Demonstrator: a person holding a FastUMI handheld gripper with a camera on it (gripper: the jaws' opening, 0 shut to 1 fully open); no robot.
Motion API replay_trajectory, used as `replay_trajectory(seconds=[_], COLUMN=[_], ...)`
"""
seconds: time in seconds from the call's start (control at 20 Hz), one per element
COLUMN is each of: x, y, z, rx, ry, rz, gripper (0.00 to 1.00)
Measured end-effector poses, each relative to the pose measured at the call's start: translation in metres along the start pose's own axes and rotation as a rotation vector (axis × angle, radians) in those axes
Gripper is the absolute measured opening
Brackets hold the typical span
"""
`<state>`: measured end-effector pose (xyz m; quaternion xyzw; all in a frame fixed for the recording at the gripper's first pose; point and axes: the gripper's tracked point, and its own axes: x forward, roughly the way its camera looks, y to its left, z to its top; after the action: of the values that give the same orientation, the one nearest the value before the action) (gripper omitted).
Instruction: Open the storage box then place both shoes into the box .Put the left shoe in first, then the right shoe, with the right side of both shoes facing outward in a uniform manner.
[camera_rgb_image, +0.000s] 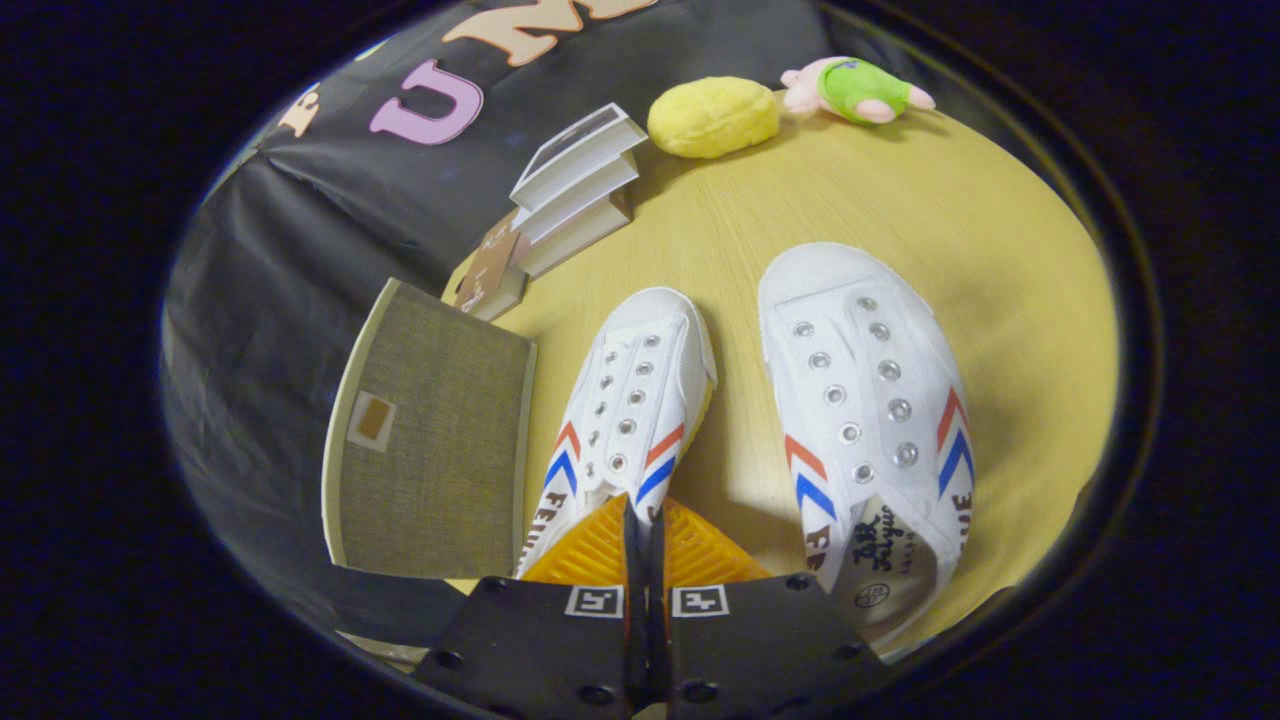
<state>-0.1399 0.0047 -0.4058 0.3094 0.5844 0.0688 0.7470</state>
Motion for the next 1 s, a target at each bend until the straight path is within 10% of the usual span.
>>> replay_trajectory(seconds=[1.0], x=[-0.047], y=[0.114], z=[0.046], rx=[-0.034], ry=[-0.149], rz=[0.304], gripper=[0.04])
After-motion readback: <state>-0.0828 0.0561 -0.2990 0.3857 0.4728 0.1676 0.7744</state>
